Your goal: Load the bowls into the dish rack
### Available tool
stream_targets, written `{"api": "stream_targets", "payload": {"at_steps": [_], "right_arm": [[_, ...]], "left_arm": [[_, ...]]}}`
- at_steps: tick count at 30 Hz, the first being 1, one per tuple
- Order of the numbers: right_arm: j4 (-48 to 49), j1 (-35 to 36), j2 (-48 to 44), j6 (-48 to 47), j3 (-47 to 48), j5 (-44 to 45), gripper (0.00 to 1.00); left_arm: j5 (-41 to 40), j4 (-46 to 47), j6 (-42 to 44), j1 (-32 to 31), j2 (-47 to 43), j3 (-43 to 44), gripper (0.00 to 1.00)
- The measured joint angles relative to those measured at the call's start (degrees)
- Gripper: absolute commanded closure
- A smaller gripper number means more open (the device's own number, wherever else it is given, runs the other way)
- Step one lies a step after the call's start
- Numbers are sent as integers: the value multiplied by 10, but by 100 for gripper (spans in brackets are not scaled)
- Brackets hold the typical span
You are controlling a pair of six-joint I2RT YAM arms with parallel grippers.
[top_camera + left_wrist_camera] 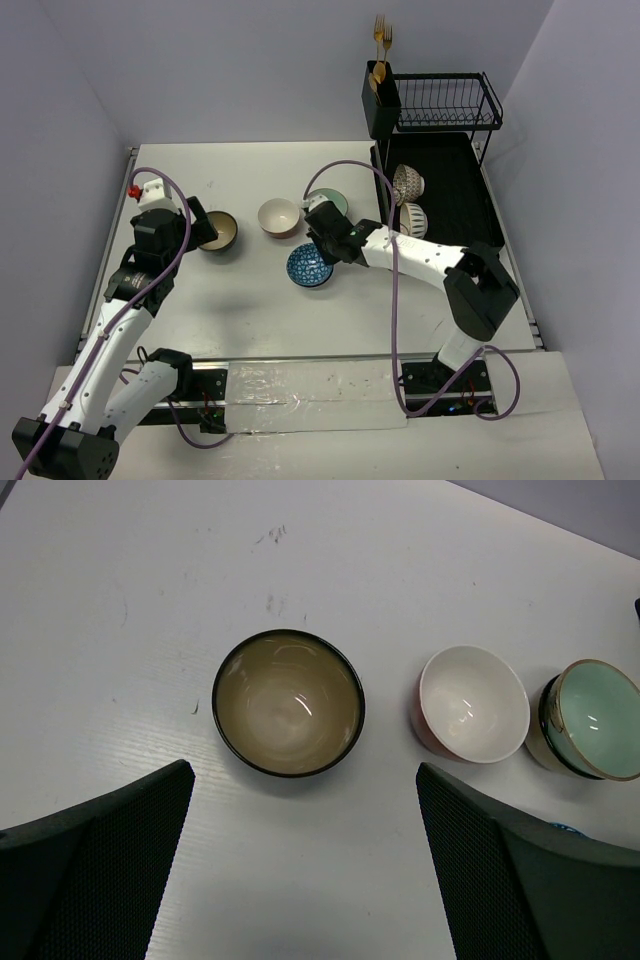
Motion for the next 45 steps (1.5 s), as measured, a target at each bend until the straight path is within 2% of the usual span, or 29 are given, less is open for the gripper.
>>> {"api": "stream_targets", "payload": {"at_steps": [5, 10, 16, 22, 32, 39, 43, 45], "right_arm": [[-13, 0, 10, 20, 6, 7, 69], [-22, 0, 22, 30, 8, 10, 69], [-27, 0, 22, 37, 12, 13, 81], [-31, 0, 20, 42, 29, 24, 99], [-87, 2, -33, 34, 55, 66, 100], [-99, -11, -147, -12, 126, 235, 100], [-27, -58, -204, -101, 128, 377, 100], [61, -94, -225, -178, 100, 440, 100]], "left_arm": [[1, 0, 0, 0, 0, 0, 1], [1, 0, 0, 0, 0, 0, 1], [1, 0, 0, 0, 0, 0, 1], [1, 0, 0, 0, 0, 0, 1], [1, 0, 0, 0, 0, 0, 1], [2, 0, 0, 0, 0, 0, 1], [4, 0, 0, 0, 0, 0, 1], [5, 0, 0, 0, 0, 0, 1]]}}
